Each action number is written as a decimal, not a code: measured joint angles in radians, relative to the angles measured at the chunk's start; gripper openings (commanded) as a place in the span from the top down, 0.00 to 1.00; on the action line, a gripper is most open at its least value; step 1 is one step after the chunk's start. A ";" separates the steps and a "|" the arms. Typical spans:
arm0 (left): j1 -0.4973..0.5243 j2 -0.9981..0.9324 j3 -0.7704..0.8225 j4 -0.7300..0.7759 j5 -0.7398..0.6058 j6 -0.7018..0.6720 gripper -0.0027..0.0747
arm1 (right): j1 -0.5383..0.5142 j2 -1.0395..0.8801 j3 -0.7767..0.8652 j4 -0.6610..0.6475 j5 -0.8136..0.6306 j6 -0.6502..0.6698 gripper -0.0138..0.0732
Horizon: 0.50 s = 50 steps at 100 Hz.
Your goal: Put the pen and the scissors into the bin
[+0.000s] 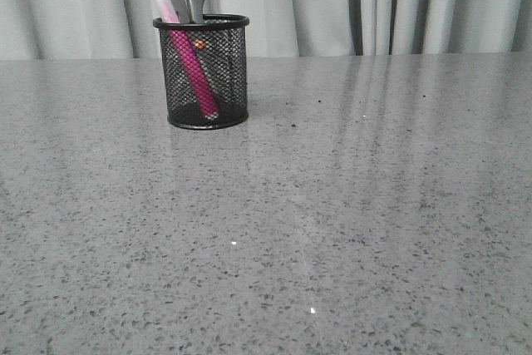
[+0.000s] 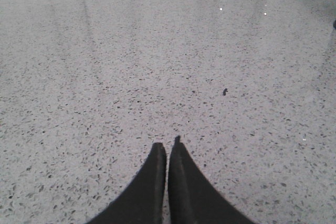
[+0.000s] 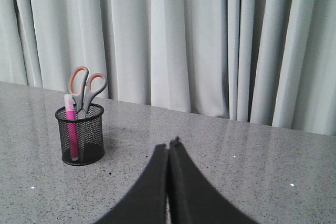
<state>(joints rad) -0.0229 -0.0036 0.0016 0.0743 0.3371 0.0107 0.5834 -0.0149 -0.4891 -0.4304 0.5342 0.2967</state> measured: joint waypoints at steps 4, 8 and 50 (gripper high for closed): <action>0.000 0.000 0.000 0.000 0.000 0.000 0.99 | 0.000 0.000 0.000 0.000 0.000 0.000 0.92; 0.000 0.000 0.000 0.000 0.000 0.000 0.99 | 0.000 0.000 0.000 0.000 0.000 0.000 0.92; 0.000 0.000 0.000 0.000 0.000 0.000 0.99 | -0.165 0.000 0.217 0.149 -0.147 -0.124 0.92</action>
<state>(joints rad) -0.0229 -0.0036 0.0016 0.0743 0.3371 0.0107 0.4181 -0.0149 -0.2716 -0.2811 0.3877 0.1722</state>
